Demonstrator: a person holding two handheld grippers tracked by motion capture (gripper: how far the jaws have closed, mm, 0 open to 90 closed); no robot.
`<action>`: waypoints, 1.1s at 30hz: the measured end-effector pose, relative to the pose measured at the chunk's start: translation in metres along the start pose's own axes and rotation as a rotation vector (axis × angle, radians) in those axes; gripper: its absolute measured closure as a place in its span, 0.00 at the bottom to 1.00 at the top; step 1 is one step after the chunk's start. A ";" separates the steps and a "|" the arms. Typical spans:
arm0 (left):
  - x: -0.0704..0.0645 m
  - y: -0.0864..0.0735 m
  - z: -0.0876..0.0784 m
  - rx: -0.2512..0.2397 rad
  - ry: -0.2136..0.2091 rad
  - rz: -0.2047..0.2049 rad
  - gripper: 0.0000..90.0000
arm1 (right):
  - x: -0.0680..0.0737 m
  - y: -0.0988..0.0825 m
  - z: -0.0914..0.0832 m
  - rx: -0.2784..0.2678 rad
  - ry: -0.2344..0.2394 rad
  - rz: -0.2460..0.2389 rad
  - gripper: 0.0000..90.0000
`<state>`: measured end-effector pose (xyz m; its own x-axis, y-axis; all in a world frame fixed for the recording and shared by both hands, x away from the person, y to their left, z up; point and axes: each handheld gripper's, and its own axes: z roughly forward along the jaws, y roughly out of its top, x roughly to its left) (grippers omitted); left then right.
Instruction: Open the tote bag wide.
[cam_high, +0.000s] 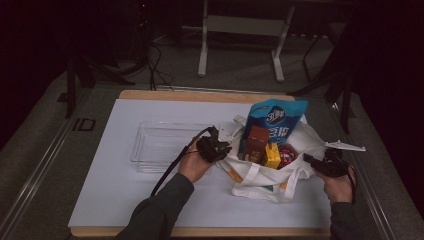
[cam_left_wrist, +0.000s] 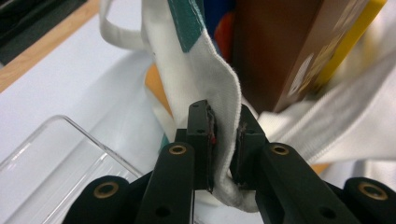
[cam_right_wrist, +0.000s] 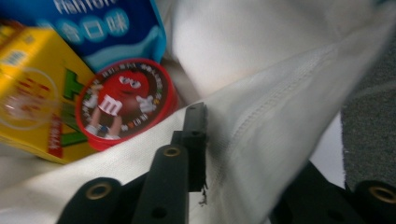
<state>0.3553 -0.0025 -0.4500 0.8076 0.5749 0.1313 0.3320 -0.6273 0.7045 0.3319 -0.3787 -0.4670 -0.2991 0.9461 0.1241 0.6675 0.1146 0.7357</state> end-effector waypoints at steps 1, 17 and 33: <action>-0.002 0.000 0.003 0.015 0.010 0.010 0.90 | 0.000 -0.002 0.003 0.006 -0.002 0.000 0.87; 0.012 -0.005 0.015 0.097 0.105 -0.016 0.92 | -0.011 -0.023 0.023 0.090 0.013 0.009 0.94; 0.014 0.001 -0.025 -0.062 0.035 -0.064 0.69 | -0.012 -0.022 -0.001 0.055 -0.007 0.001 0.70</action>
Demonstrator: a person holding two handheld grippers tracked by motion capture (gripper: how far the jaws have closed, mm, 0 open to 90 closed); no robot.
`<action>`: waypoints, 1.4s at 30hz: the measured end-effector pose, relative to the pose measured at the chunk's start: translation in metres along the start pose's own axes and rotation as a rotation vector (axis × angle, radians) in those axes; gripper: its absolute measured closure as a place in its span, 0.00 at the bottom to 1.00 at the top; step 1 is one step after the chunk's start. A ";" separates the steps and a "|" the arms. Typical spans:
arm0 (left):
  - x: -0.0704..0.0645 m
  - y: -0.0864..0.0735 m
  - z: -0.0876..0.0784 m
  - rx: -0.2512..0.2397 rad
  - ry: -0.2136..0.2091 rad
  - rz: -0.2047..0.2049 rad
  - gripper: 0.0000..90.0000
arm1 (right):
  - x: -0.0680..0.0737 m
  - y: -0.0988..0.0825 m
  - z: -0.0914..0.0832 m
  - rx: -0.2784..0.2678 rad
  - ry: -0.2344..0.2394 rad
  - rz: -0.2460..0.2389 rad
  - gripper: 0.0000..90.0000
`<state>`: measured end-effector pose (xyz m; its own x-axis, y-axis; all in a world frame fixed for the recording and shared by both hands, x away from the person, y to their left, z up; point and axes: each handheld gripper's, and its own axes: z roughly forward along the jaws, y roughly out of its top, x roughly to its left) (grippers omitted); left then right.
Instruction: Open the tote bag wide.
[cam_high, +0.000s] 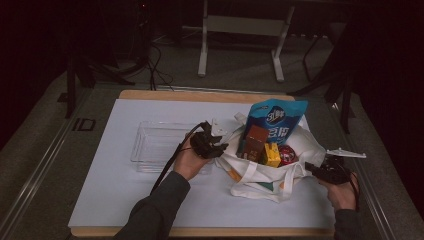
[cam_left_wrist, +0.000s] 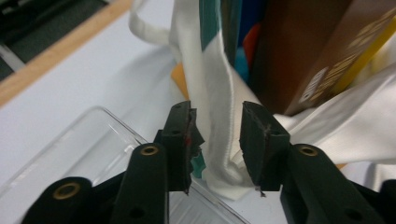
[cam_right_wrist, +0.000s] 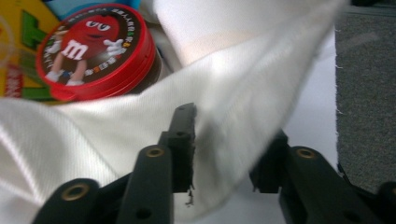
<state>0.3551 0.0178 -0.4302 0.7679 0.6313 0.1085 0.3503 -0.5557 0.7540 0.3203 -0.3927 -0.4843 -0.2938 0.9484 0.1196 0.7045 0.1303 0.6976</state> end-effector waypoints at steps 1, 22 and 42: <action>0.000 0.001 -0.004 -0.013 0.001 0.002 0.68 | -0.001 -0.001 -0.003 -0.003 0.000 -0.002 0.69; -0.056 0.010 0.020 0.013 -0.213 0.203 0.81 | -0.009 -0.006 -0.023 -0.061 0.058 0.011 0.76; -0.075 -0.025 0.068 0.198 -0.111 0.240 0.99 | -0.023 -0.017 0.016 -0.022 0.096 0.094 0.96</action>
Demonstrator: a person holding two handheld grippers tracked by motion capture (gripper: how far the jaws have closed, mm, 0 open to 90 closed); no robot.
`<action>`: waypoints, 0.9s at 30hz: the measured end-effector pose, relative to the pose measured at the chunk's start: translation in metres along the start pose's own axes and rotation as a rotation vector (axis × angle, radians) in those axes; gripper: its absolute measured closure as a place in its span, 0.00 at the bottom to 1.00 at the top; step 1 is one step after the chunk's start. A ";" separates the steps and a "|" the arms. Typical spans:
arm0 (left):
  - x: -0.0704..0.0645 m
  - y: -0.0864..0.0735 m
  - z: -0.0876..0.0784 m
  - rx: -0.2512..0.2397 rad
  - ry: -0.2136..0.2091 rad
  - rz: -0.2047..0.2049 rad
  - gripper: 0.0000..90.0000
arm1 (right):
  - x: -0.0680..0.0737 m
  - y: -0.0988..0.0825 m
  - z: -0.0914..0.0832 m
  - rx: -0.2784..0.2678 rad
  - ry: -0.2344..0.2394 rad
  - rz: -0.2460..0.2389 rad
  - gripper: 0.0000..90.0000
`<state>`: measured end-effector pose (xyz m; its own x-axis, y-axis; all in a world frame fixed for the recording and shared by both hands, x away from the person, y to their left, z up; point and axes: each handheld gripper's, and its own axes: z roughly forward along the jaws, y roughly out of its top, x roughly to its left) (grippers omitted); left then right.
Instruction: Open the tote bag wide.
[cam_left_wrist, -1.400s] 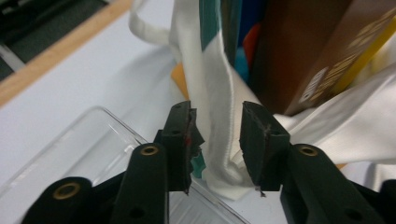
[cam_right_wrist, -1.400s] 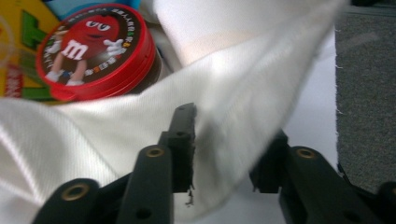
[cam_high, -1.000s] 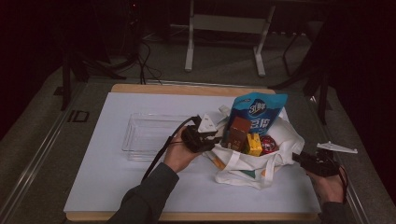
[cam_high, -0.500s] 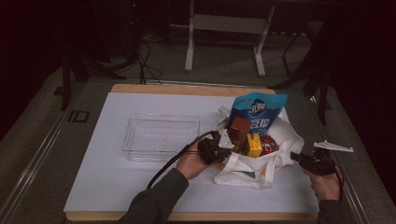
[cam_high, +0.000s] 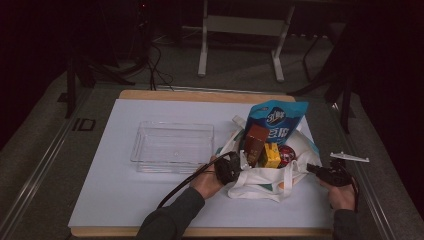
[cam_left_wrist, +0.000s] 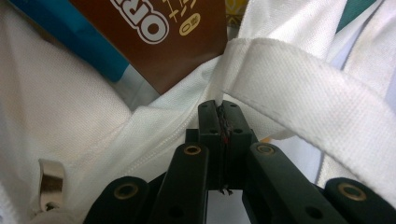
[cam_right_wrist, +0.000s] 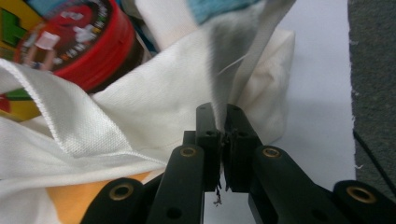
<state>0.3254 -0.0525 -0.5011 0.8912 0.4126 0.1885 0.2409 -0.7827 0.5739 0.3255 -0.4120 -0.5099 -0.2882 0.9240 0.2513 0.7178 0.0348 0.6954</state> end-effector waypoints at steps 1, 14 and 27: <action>0.000 -0.001 0.001 -0.001 -0.001 -0.009 0.99 | -0.001 -0.001 0.002 0.001 0.004 0.008 0.96; 0.007 -0.007 -0.012 -0.080 -0.054 -0.060 0.85 | 0.009 0.011 -0.013 -0.016 -0.079 -0.081 0.73; 0.038 -0.006 -0.078 -0.259 0.039 -0.108 0.69 | 0.020 0.046 -0.039 -0.152 -0.071 -0.149 0.60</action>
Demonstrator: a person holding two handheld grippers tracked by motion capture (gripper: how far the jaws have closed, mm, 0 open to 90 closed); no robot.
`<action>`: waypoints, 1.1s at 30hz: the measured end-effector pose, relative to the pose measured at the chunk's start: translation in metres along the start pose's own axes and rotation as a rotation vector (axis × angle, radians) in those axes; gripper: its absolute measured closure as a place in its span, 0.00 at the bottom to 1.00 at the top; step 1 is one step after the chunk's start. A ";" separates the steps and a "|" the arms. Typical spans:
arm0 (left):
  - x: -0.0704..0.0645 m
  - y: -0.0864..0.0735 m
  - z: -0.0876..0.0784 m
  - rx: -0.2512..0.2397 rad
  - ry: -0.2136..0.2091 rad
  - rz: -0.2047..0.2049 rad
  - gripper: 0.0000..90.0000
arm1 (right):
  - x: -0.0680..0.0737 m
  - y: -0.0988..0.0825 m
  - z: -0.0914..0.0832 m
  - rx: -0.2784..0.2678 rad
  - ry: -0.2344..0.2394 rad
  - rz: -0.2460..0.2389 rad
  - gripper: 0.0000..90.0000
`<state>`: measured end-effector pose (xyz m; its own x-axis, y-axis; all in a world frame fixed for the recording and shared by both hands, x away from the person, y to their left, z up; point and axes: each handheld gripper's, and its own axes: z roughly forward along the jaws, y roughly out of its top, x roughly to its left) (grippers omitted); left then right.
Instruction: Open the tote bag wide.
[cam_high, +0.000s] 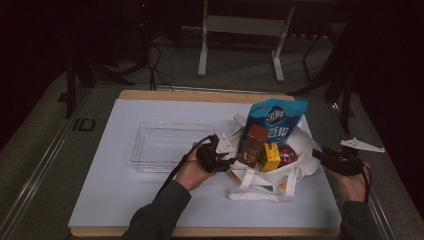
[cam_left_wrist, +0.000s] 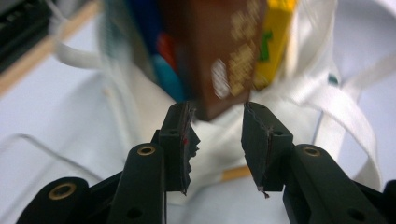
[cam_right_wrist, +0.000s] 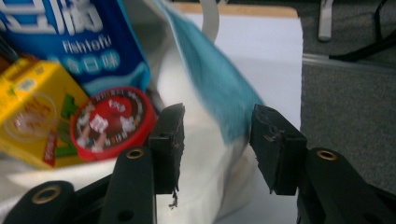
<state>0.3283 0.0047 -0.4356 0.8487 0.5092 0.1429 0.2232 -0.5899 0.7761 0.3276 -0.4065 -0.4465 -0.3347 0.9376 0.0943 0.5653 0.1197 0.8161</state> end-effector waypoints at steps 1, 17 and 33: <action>0.003 0.002 -0.002 -0.013 0.014 -0.008 0.69 | 0.000 0.003 0.000 -0.004 0.000 -0.006 0.60; 0.038 0.026 0.045 0.046 0.103 -0.070 0.94 | 0.010 0.034 0.036 0.010 -0.008 -0.046 0.97; 0.050 0.018 0.088 0.242 0.180 -0.106 0.98 | 0.002 0.014 0.087 0.178 -0.047 0.042 0.98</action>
<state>0.4169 -0.0350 -0.4684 0.7210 0.6659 0.1919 0.4321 -0.6485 0.6267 0.4004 -0.3748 -0.4849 -0.2749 0.9567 0.0961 0.7038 0.1321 0.6980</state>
